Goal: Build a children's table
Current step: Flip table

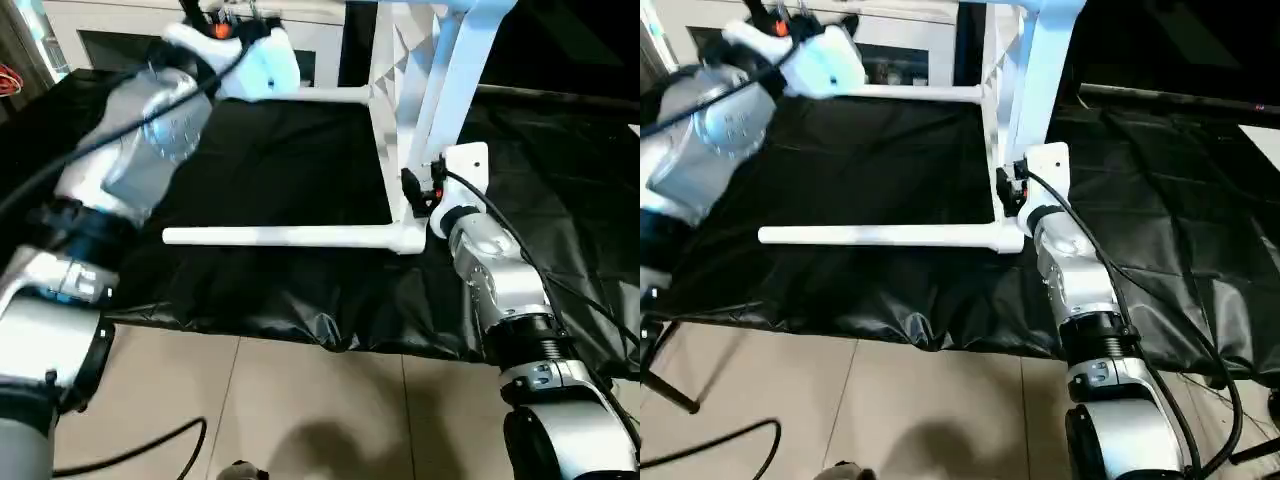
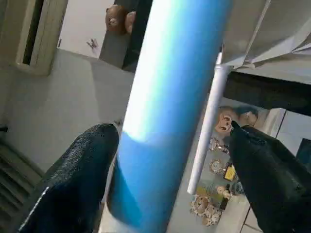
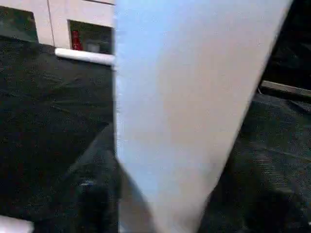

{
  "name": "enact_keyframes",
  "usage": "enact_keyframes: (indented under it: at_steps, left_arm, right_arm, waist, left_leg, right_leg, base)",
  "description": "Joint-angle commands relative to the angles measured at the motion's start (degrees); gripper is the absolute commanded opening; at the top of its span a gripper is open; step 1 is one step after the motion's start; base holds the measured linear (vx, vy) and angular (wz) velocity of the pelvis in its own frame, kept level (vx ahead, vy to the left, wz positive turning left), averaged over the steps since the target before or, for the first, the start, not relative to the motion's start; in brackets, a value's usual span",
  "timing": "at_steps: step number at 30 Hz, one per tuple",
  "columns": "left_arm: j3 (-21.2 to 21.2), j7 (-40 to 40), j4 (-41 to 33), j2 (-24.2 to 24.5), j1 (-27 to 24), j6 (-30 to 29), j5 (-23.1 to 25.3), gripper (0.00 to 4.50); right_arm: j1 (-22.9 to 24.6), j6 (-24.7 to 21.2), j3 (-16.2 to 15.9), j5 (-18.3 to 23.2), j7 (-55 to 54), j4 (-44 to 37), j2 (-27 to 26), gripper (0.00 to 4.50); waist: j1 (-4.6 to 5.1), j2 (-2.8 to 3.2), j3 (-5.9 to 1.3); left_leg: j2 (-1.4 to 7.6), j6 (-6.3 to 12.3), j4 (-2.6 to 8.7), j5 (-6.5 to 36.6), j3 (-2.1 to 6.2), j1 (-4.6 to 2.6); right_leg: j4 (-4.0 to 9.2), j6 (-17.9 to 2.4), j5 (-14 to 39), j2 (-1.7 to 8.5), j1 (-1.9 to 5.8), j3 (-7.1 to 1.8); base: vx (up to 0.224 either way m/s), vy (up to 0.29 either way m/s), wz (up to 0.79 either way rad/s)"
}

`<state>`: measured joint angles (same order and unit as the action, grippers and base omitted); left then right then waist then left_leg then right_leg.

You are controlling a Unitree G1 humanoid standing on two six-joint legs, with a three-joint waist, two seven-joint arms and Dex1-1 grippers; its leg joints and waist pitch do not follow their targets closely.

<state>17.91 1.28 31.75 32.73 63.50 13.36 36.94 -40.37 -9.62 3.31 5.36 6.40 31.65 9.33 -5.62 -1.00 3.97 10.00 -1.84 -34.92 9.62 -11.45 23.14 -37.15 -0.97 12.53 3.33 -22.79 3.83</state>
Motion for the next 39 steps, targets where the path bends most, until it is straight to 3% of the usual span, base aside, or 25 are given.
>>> enact_keyframes:
  at_steps: [1, 10, 14, 15, 20, 21, 23, 24, 25, 27, 31, 33, 35, 36, 38, 39]
  left_arm:
    - [0.2, -0.9, 1.9, -0.4, 1.4, 0.7, 0.1, 3.74]
    - [-0.4, -4.5, 7.5, -0.2, 3.4, 0.3, 1.4, 2.89]
    - [-1.1, -4.4, 8.9, -0.3, 4.0, 0.9, 0.3, 2.78]
    - [-1.4, -3.6, 8.9, -0.6, 3.9, 1.1, -0.5, 2.53]
    - [-4.1, 0.2, 6.6, -2.9, 1.8, 0.2, -6.6, 2.22]
    - [-4.7, 0.8, 6.1, -3.3, 1.3, -0.1, -7.6, 2.18]
    - [-7.1, 1.3, 4.7, -4.5, 0.3, -1.0, -11.2, 2.17]
    - [-9.6, 2.0, 3.0, -5.5, -0.7, -2.2, -14.8, 2.16]
    - [-9.6, 2.0, 3.0, -5.5, -0.7, -2.2, -14.8, 2.16]
    - [-14.4, 3.6, -1.0, -7.2, -2.0, -5.2, -21.6, 2.16]
    - [-18.9, 3.7, -4.2, -9.7, -3.0, -8.8, -27.2, 2.16]
    - [-20.7, 3.7, -6.5, -11.2, -4.8, -11.0, -29.2, 2.16]
    - [-22.0, 3.5, -8.5, -12.5, -6.8, -12.9, -30.6, 2.16]
    - [-22.4, 3.3, -9.1, -13.0, -7.4, -13.5, -31.1, 2.16]
    - [-23.0, 3.3, -12.0, -14.3, -10.5, -15.5, -31.3, 2.16]
    - [-23.0, 3.3, -12.1, -14.3, -10.5, -15.6, -31.3, 2.16]
  right_arm:
    - [0.2, 0.3, 0.5, 0.4, 0.7, -2.0, 0.3, 2.39]
    - [-0.3, 1.6, 0.6, 0.3, 1.1, -0.3, 0.6, 2.11]
    - [-1.2, 2.6, 0.8, -0.1, 1.6, 1.2, 1.0, 2.1]
    - [-1.7, 3.1, 0.9, -0.4, 1.8, 1.7, 1.4, 2.09]
    - [-4.3, 4.6, 1.6, -0.9, 2.5, 2.9, 4.2, 2.07]
    - [-4.8, 4.9, 1.8, -0.9, 2.7, 3.1, 4.8, 2.07]
    - [-6.1, 5.2, 2.4, -0.8, 3.1, 3.4, 6.3, 2.06]
    - [-8.0, 5.7, 3.2, -0.7, 3.5, 3.9, 8.0, 2.06]
    - [-8.0, 5.7, 3.2, -0.7, 3.5, 3.9, 8.0, 2.06]
    - [-12.8, 6.5, 4.6, -0.7, 4.3, 4.7, 11.9, 2.06]
    - [-17.1, 7.9, 4.7, -1.5, 5.1, 5.7, 15.3, 2.05]
    - [-20.2, 8.5, 4.8, -1.7, 6.4, 6.2, 17.5, 2.05]
    - [-22.2, 8.5, 5.0, -1.6, 7.5, 6.3, 18.8, 2.05]
    - [-22.7, 8.5, 5.0, -1.6, 7.8, 6.3, 19.2, 2.05]
    - [-24.0, 8.4, 4.4, -1.8, 9.2, 6.3, 20.2, 2.05]
    - [-24.1, 8.4, 4.4, -1.8, 9.3, 6.3, 20.2, 2.05]
  waist:
    - [-0.11, 1.48, -5.21]
    - [-0.22, 1.45, -5.35]
    - [-0.24, 1.54, -5.21]
    - [-0.28, 1.54, -5.18]
    - [-0.51, 1.51, -5.19]
    - [-0.5, 1.14, -5.13]
    - [-0.73, 1.17, -5.17]
    - [-0.81, 0.74, -5.32]
    - [-0.91, 0.76, -5.36]
    - [-1.19, 1.02, -5.73]
    - [-1.76, 1.4, -6.16]
    - [-2.28, 1.09, -5.77]
    - [-2.58, 1.46, -5.58]
    - [-2.29, 1.21, -5.4]
    - [-2.12, 1.29, -5.19]
    - [-1.92, 0.98, -5.07]
  left_leg:
    - [3.27, -2.63, 3.31, 7.1, 2.21, -2.01]
    - [3.29, -1.23, 3.14, 5.9, 2.23, -1.89]
    - [3.34, -1.47, 3.25, 7.2, 2.21, -1.97]
    - [3.39, -1.78, 3.31, 7.7, 2.24, -2.04]
    - [3.33, -1.66, 3.15, 7.6, 2.05, -2.09]
    - [3.23, -1.07, 3.14, 7.0, 2.01, -1.83]
    - [3.17, 0.08, 2.97, 5.7, 1.92, -1.63]
    - [2.99, 1.21, 2.71, 4.5, 1.75, -1.54]
    - [2.97, 1.79, 2.68, 3.5, 1.76, -1.39]
    - [2.77, 4.23, 2.19, 0.3, 1.64, -1.06]
    - [2.26, 7.66, 1.17, -3.6, 1.28, -0.42]
    - [2.26, 8.16, 0.95, -1.8, 1.1, -0.23]
    - [2.59, 7.72, 0.99, 0.2, 1.22, -0.46]
    - [2.79, 7.37, 1.22, 1.0, 1.39, -0.35]
    - [3.12, 6.44, 1.44, 3.1, 1.55, -0.62]
    - [3.2, 5.76, 1.57, 4.5, 1.59, -0.73]
  right_leg:
    - [3.18, -12.4, -7.5, 5.24, 3.02, -3.29]
    - [3.05, -13.1, -8.4, 5.4, 3.15, -3.24]
    - [3.32, -13.1, -6.0, 5.4, 2.98, -3.22]
    - [3.37, -13.0, -5.1, 5.42, 2.97, -3.22]
    - [3.35, -13.5, -4.6, 5.45, 2.92, -3.26]
    - [3.39, -13.7, -4.6, 5.49, 3.1, -3.25]
    - [3.32, -13.9, -5.2, 5.55, 3.22, -3.29]
    - [3.18, -13.9, -5.8, 5.48, 3.31, -3.33]
    - [3.0, -14.3, -6.1, 5.61, 3.44, -3.3]
    - [2.62, -14.3, -7.9, 5.41, 3.31, -3.12]
    - [1.81, -14.3, -13.3, 4.62, 2.7, -2.95]
    - [2.11, -14.1, -10.3, 4.54, 2.37, -2.94]
    - [2.46, -13.7, -5.9, 4.64, 2.07, -2.9]
    - [2.52, -13.6, -3.6, 4.61, 2.19, -2.76]
    - [3.05, -12.9, 0.3, 4.68, 1.9, -2.79]
    - [3.3, -12.4, 2.5, 4.77, 1.92, -2.84]
  base:
    - [0.0, 0.0, 0.0]
    - [0.0, 0.0, 0.0]
    - [0.0, 0.0, 0.0]
    - [0.0, 0.0, 0.0]
    - [0.0, 0.0, 0.0]
    - [0.0, 0.0, 0.0]
    - [0.0, 0.0, 0.0]
    - [0.0, 0.0, 0.0]
    - [0.0, 0.0, 0.0]
    - [0.0, 0.0, 0.0]
    - [0.0, 0.0, 0.0]
    - [0.0, 0.0, 0.0]
    - [0.0, 0.0, 0.0]
    - [0.0, 0.0, 0.0]
    - [0.0, 0.0, 0.0]
    - [0.0, 0.0, 0.0]
